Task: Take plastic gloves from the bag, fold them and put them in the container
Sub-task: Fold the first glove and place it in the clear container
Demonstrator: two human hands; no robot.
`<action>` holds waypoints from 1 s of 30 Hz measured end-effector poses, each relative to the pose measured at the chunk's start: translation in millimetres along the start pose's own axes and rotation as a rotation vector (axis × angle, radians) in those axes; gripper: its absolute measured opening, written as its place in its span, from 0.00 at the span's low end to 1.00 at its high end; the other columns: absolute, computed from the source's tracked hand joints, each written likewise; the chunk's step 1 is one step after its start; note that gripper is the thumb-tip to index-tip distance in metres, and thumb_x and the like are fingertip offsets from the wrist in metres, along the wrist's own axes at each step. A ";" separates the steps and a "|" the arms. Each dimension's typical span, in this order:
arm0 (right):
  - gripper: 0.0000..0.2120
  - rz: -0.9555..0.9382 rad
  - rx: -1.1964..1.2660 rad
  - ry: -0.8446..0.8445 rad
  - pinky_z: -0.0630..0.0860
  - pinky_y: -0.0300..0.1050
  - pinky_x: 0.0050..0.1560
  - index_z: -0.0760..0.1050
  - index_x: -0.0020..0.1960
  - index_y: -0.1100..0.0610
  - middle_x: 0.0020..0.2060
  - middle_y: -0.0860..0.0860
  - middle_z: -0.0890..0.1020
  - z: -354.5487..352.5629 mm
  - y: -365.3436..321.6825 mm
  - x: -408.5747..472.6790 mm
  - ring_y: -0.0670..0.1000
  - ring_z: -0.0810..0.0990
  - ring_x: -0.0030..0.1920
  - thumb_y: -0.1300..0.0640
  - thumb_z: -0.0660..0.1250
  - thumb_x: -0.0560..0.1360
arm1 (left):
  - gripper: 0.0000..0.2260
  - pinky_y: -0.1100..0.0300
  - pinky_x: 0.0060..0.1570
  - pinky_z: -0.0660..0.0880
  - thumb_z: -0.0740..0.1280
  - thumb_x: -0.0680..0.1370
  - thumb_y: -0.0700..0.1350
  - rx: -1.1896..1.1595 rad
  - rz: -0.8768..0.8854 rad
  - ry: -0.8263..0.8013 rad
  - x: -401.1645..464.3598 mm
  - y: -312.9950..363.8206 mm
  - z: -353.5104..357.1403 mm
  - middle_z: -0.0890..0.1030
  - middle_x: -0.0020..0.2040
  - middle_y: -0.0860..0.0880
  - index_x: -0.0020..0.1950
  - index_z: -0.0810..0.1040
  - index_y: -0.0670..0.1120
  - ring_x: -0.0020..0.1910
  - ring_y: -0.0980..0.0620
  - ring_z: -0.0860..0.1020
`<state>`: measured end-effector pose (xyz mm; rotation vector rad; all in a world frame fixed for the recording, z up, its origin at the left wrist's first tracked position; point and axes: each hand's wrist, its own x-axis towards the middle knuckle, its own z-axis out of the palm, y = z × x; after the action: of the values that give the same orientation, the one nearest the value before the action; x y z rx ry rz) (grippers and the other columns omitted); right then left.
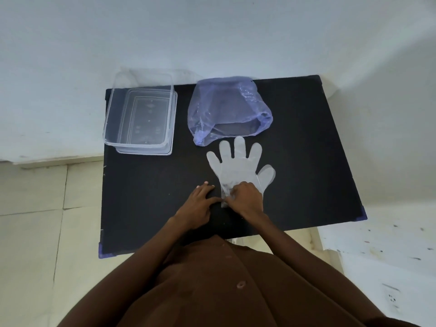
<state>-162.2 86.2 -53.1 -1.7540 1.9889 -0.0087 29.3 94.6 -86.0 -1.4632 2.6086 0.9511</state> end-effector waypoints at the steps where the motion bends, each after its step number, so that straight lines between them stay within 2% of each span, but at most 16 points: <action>1: 0.19 -0.003 0.004 -0.010 0.79 0.48 0.50 0.86 0.48 0.56 0.47 0.54 0.84 -1.5 1.0 0.3 0.54 0.81 0.49 0.41 0.69 0.73 | 0.24 0.43 0.80 0.48 0.60 0.77 0.40 -0.003 -0.016 -0.002 0.2 1.5 0.8 0.63 0.78 0.40 0.73 0.74 0.50 0.81 0.37 0.53; 5: 0.14 -0.013 0.048 -0.021 0.80 0.48 0.53 0.86 0.51 0.56 0.49 0.53 0.85 -5.1 6.3 -0.3 0.53 0.82 0.50 0.46 0.69 0.75 | 0.23 0.41 0.80 0.48 0.61 0.77 0.40 -0.038 -0.057 -0.004 0.3 5.6 3.4 0.62 0.78 0.40 0.73 0.75 0.49 0.81 0.38 0.52; 7: 0.15 -0.009 0.086 -0.024 0.79 0.46 0.53 0.86 0.51 0.55 0.49 0.52 0.86 -4.3 9.6 -0.7 0.52 0.82 0.50 0.46 0.69 0.75 | 0.23 0.40 0.80 0.49 0.61 0.76 0.40 -0.052 -0.064 -0.001 0.0 6.1 5.0 0.63 0.78 0.40 0.72 0.75 0.49 0.81 0.38 0.52; 10: 0.24 -0.026 0.087 -0.015 0.80 0.48 0.51 0.85 0.51 0.53 0.47 0.50 0.85 -3.7 10.8 -2.7 0.51 0.82 0.50 0.34 0.67 0.72 | 0.24 0.40 0.80 0.49 0.62 0.76 0.40 -0.056 -0.079 -0.003 0.2 6.6 5.2 0.63 0.78 0.40 0.72 0.74 0.48 0.81 0.38 0.52; 12: 0.28 -0.064 0.037 -0.030 0.80 0.48 0.51 0.85 0.52 0.53 0.47 0.50 0.84 -2.6 10.4 -4.8 0.51 0.81 0.50 0.31 0.68 0.69 | 0.23 0.41 0.80 0.48 0.62 0.77 0.40 -0.061 -0.091 -0.012 0.2 8.0 4.2 0.61 0.78 0.41 0.73 0.74 0.48 0.81 0.39 0.51; 16: 0.24 -0.100 0.010 -0.043 0.77 0.47 0.53 0.84 0.54 0.52 0.52 0.50 0.83 -0.2 9.9 -6.7 0.51 0.78 0.55 0.35 0.71 0.69 | 0.23 0.42 0.81 0.47 0.62 0.77 0.40 -0.071 -0.099 -0.017 0.1 9.9 1.8 0.61 0.78 0.41 0.72 0.74 0.48 0.82 0.39 0.51; 20: 0.17 -0.111 0.001 -0.022 0.77 0.47 0.53 0.86 0.54 0.52 0.53 0.52 0.82 1.5 9.3 -6.9 0.52 0.78 0.56 0.41 0.70 0.74 | 0.23 0.43 0.81 0.47 0.62 0.77 0.39 -0.057 -0.103 -0.032 1.2 10.3 0.5 0.62 0.78 0.40 0.73 0.74 0.48 0.81 0.38 0.51; 25: 0.14 -0.076 0.081 -0.004 0.80 0.48 0.52 0.86 0.47 0.52 0.49 0.51 0.84 1.1 11.4 -7.5 0.51 0.80 0.52 0.42 0.70 0.74 | 0.23 0.43 0.81 0.47 0.62 0.77 0.40 -0.049 -0.101 -0.051 1.5 11.3 -1.6 0.61 0.79 0.41 0.73 0.73 0.49 0.82 0.39 0.50; 30: 0.10 -0.002 0.181 0.045 0.75 0.43 0.45 0.81 0.43 0.52 0.42 0.47 0.82 -4.3 17.1 -9.0 0.48 0.79 0.46 0.45 0.70 0.73 | 0.24 0.41 0.80 0.49 0.62 0.76 0.38 -0.036 -0.089 -0.035 0.9 11.6 -1.3 0.63 0.77 0.40 0.73 0.74 0.48 0.81 0.37 0.52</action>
<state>-179.2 96.4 -51.6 -1.6537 1.9510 -0.2241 20.2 97.6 -79.4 -1.5419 2.4913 1.0095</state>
